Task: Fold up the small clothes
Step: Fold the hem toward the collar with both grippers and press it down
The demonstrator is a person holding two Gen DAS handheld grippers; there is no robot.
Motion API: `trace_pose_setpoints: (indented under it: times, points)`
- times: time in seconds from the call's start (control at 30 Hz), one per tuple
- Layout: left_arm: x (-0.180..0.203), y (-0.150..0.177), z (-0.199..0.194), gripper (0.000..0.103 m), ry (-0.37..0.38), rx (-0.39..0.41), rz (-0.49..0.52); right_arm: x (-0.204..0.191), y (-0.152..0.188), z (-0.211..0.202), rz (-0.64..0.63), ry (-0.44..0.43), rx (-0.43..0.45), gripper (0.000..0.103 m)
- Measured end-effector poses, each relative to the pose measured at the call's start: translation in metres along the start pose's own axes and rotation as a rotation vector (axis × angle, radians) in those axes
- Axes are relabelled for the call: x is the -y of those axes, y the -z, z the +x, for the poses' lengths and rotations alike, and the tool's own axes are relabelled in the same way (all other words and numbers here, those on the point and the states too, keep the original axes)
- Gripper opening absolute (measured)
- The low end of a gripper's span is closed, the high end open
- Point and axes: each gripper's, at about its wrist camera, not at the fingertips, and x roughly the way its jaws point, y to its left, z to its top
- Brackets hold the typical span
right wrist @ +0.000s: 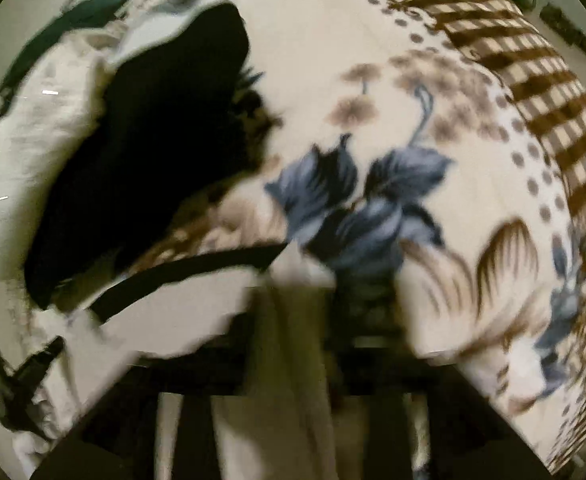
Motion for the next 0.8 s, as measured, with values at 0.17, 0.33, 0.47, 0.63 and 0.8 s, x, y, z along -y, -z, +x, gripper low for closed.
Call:
trace_pose_setpoints:
  times: [0.17,0.33,0.47,0.63,0.8]
  points:
    - [-0.016,0.078,-0.029,0.085,0.125,-0.039,-0.168,0.025,0.059,-0.046,0.069,-0.070,0.023,0.074]
    - [-0.026,0.154,-0.017,0.085,0.234,-0.142,-0.421,0.053,0.144,-0.044,0.241,-0.134,-0.085,0.074]
    - [-0.020,0.173,0.006,0.085,0.295,-0.158,-0.519,0.076,0.214,-0.021,0.372,-0.231,-0.152,0.074]
    - [0.000,0.159,0.023,0.085,0.284,-0.086,-0.470,0.086,0.227,0.007,0.461,-0.384,-0.090,0.074]
    - [0.007,0.145,0.040,0.084,0.256,-0.050,-0.481,0.087,0.220,0.013,0.551,-0.531,0.029,0.074]
